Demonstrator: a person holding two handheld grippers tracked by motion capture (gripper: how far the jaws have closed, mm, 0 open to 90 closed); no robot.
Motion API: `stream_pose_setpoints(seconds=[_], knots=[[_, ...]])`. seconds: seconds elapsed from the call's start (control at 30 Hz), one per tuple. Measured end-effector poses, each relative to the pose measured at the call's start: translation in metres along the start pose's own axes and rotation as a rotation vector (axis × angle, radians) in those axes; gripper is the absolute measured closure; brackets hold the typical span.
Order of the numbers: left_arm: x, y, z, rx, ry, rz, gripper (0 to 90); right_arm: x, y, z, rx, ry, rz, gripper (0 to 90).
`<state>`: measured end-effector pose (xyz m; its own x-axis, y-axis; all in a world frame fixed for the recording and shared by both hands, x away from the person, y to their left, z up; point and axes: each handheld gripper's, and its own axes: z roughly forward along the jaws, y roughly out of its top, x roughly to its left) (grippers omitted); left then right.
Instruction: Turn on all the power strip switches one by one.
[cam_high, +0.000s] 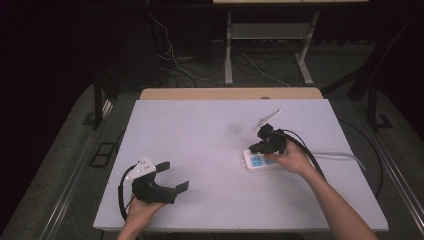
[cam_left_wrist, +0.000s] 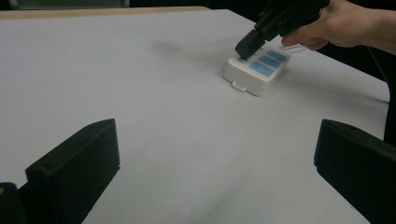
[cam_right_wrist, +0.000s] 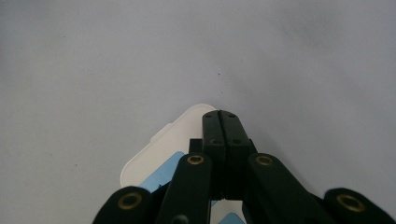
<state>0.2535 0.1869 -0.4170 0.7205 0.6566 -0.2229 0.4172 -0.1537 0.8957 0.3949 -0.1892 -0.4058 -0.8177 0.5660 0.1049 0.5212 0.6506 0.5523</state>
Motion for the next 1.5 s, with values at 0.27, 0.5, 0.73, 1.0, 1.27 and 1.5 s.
stream_pose_setpoints(seconds=[0.27, 0.5, 0.73, 1.0, 1.27, 1.5], knots=[[0.000, 0.000, 0.000, 0.000, 0.000, 0.000, 0.0, -0.002, -0.001, 0.004, -0.019, 0.016, 0.012, 90.0], [0.001, 0.000, -0.001, 0.000, 0.005, 0.001, 0.0, 0.001, 0.002, 0.006, -0.002, 0.011, -0.013, 90.0], [0.001, 0.000, -0.004, -0.006, 0.012, 0.000, 0.0, -0.002, -0.001, 0.006, -0.020, 0.031, -0.003, 90.0], [0.001, -0.001, -0.006, -0.004, 0.017, -0.001, 0.0, -0.005, -0.006, 0.006, -0.057, 0.052, 0.009, 90.0], [0.000, -0.001, -0.007, -0.004, 0.018, 0.004, 0.0, -0.006, -0.012, 0.007, -0.082, 0.053, 0.016, 90.0], [0.002, -0.001, -0.006, -0.007, 0.020, -0.010, 0.0, -0.005, -0.010, 0.006, -0.077, 0.040, -0.010, 90.0]])
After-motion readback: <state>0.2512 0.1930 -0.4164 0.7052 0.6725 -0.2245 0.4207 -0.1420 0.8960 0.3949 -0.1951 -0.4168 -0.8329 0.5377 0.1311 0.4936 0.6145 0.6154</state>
